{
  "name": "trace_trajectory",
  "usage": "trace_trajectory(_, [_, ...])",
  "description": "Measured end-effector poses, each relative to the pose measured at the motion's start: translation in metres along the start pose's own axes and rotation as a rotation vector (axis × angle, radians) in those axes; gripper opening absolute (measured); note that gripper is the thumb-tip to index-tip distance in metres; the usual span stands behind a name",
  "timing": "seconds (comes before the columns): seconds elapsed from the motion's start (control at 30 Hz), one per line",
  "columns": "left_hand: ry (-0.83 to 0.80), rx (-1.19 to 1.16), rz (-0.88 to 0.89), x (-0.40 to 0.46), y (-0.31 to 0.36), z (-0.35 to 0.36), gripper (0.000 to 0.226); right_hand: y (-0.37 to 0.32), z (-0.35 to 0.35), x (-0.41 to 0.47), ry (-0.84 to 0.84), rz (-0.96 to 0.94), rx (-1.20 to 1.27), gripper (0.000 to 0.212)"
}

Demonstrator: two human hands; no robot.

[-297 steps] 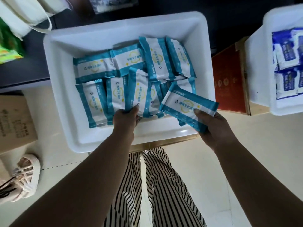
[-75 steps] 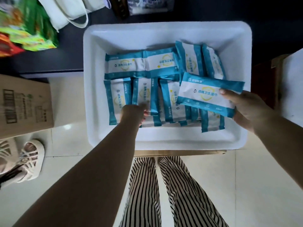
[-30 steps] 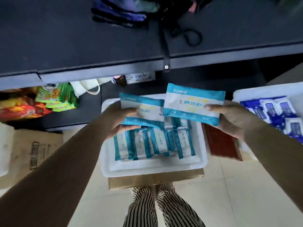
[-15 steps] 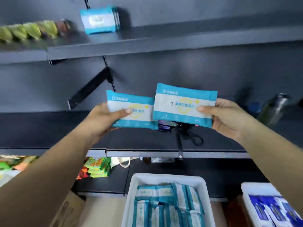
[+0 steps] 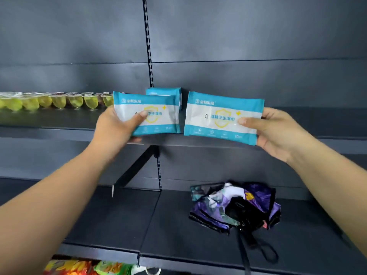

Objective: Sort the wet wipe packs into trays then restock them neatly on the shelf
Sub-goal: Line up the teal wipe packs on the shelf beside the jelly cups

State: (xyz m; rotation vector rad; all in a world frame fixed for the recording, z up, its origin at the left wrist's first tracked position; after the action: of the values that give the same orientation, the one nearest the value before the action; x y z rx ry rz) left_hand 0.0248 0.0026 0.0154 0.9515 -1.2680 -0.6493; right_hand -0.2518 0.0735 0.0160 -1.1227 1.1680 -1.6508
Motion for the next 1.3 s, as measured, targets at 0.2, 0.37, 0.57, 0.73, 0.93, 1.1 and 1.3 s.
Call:
trace_trajectory(0.2, [0.207,0.133,0.074,0.082,-0.04,-0.038,0.024,0.016,0.06,0.093,0.187,-0.016,-0.116,0.014])
trace_trajectory(0.37, [0.254,0.191,0.101,0.132,-0.073,-0.054,0.02,0.043,0.118,0.176,0.245,0.044,-0.158,0.033])
trace_trajectory(0.57, [0.276,0.204,0.144,0.142,-0.088,-0.051,0.017,0.072,0.164,0.237,0.229,0.075,-0.302,0.036])
trace_trajectory(0.73, [0.253,0.284,0.155,0.14,-0.09,-0.048,0.021,0.082,0.168,0.266,0.233,-0.002,-0.37,0.035])
trace_trajectory(0.93, [0.344,0.423,0.173,0.138,-0.092,-0.051,0.036,0.088,0.162,0.283,0.336,-0.137,-0.728,0.044])
trace_trajectory(1.1, [0.305,0.36,0.199,0.136,-0.087,-0.049,0.038,0.053,0.176,0.247,0.462,-0.305,-0.71,0.041])
trace_trajectory(1.3, [0.06,0.179,0.223,0.134,-0.08,-0.04,0.043,0.055,0.241,0.173,-0.46,0.092,-0.187,0.021])
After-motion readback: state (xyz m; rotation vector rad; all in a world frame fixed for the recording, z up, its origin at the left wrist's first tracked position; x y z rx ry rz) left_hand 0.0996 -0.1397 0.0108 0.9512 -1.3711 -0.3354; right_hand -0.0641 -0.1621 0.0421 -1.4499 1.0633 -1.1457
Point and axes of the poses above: each hand's wrist, its own x-axis towards the middle knuckle, its own z-axis out of the palm, y = z × x, the point moved 5 cm from there along x, towards the middle knuckle, and after that the axes turned 8 degrees about y, right-handed, at the moved point
